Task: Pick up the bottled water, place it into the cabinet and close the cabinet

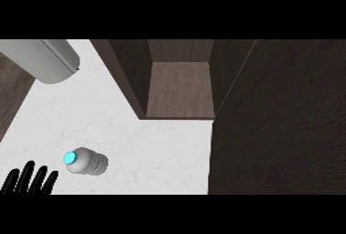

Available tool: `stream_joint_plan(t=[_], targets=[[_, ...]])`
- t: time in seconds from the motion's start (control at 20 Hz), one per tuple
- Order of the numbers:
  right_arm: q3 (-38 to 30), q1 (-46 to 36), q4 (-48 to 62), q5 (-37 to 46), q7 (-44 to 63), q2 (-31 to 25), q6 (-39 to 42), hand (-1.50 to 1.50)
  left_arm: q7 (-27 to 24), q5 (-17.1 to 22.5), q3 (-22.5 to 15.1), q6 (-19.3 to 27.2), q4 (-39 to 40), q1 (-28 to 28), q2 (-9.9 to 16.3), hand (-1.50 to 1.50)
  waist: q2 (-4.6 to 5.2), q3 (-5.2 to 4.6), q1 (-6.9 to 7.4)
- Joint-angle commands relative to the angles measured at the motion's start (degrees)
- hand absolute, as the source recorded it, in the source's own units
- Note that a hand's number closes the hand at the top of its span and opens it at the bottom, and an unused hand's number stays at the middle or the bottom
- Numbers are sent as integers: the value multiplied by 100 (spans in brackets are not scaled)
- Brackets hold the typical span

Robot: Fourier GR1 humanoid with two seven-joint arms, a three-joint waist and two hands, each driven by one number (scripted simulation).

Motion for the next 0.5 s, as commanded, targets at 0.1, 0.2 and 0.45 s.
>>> stream_joint_plan(t=[0.1, 0.2, 0.45], targets=[[29, 320, -188, -43, -5, -89, 144, -150, -481, 137, 64, -395, -194, 876, 90, -150, -4, 4, 11], [48, 195, 129, 19, -252, 4, 209, -150, -190, 195, 263, -303, 109, 118, 142, -150, 10, 5, -30], [434, 353, 150, 544, -448, 159, 10, -150, -1292, 609, 889, -1071, 691, 728, 245, -150, 0, 1, 22]])
